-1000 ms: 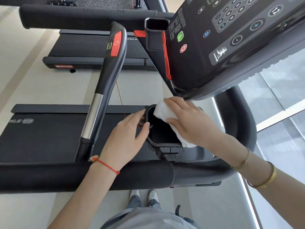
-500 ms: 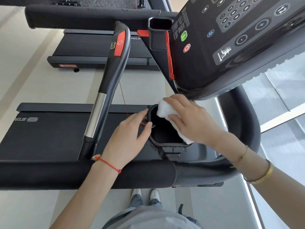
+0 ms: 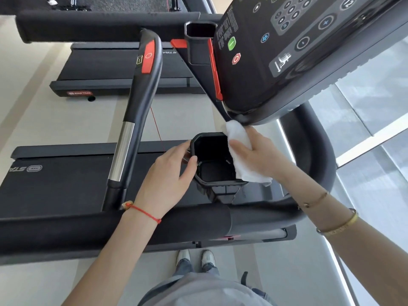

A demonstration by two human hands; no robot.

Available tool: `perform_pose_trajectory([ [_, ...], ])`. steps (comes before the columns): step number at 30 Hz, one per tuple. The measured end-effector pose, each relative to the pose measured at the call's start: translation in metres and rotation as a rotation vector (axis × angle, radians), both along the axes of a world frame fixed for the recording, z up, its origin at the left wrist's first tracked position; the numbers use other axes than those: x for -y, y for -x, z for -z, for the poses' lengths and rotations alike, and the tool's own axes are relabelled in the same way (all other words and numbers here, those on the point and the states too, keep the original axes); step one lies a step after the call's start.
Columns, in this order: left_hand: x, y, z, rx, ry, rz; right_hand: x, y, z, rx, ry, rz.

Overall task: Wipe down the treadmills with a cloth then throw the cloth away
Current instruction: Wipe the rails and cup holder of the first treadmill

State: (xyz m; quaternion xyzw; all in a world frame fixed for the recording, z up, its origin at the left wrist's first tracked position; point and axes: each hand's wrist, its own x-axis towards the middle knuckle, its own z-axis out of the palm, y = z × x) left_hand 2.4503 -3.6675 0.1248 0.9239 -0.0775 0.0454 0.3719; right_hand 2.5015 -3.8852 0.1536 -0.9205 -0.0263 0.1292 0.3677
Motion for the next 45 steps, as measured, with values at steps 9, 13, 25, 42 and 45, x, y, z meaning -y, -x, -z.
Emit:
perform_pose_trajectory([
  [9,0.0,-0.002,-0.001,-0.031,-0.025,0.013,0.022,0.051,0.005,0.066,-0.007,0.06],
  [13,-0.001,-0.003,-0.002,-0.034,-0.018,0.004,0.025,0.069,-0.009,0.286,-0.013,-0.057],
  [25,-0.001,-0.002,0.001,-0.034,0.029,0.022,-0.019,0.06,-0.016,0.339,0.408,-0.673],
  [42,-0.003,-0.002,0.0,-0.054,0.009,0.016,-0.002,0.067,-0.019,0.347,0.489,-0.646],
  [45,-0.002,-0.001,0.0,-0.052,0.008,0.009,0.007,0.069,-0.024,0.334,0.455,-0.642],
])
